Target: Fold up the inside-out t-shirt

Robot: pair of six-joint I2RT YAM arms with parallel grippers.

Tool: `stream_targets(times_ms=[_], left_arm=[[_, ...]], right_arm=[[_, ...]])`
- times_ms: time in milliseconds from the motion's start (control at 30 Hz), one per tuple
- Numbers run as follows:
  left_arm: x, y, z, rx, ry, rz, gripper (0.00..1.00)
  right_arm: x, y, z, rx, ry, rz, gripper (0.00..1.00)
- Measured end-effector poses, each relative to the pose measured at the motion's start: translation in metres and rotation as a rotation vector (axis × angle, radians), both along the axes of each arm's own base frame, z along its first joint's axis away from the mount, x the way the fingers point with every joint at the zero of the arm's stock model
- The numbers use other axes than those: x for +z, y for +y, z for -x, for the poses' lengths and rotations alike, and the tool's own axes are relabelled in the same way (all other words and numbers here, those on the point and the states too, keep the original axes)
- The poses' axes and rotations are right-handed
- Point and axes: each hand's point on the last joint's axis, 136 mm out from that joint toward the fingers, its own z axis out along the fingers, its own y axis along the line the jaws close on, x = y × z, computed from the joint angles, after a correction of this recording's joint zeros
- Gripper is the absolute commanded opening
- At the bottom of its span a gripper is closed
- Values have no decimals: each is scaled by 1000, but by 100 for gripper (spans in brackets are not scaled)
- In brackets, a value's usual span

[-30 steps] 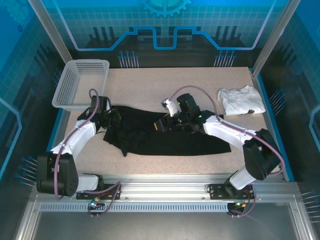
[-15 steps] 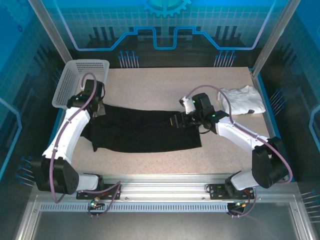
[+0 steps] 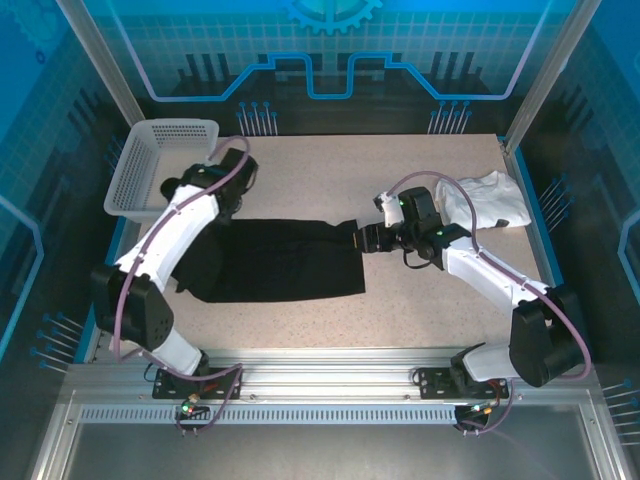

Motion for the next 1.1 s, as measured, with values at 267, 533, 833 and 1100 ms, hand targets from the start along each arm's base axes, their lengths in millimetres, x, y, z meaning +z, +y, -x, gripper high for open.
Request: stream_targets(times_ms=[267, 533, 833, 1100], left_arm=[[-18, -111, -9, -173, 63, 99, 0], [-86, -261, -28, -283, 180, 438, 33], [-82, -353, -38, -365, 167, 907, 61], [-48, -230, 8, -219, 5, 1033, 65]], right_arm=[[-5, -17, -4, -55, 16, 30, 67], [-6, -62, 0, -203, 22, 46, 68], [-26, -84, 17, -293, 75, 66, 70], [-34, -20, 17, -106, 93, 18, 70]])
